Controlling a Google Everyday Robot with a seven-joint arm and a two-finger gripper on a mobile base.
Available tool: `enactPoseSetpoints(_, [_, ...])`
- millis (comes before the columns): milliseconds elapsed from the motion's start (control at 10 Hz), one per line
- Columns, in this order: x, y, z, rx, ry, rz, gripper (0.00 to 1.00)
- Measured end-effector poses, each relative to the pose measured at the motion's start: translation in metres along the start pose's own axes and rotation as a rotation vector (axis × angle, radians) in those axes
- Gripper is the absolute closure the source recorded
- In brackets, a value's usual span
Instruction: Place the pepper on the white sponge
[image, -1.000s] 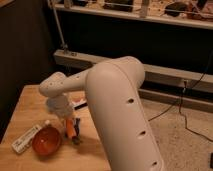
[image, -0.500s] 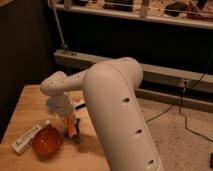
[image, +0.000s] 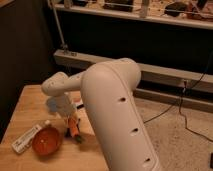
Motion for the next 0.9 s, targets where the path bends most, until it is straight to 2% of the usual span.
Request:
enactPoseSetpoints(300, [-0.004, -0.007, 0.006, 0.025, 0.012, 0.020, 1.00])
enactPoseSetpoints(900, [-0.016, -0.002, 0.000, -0.007, -0.035, 0.022, 1.00])
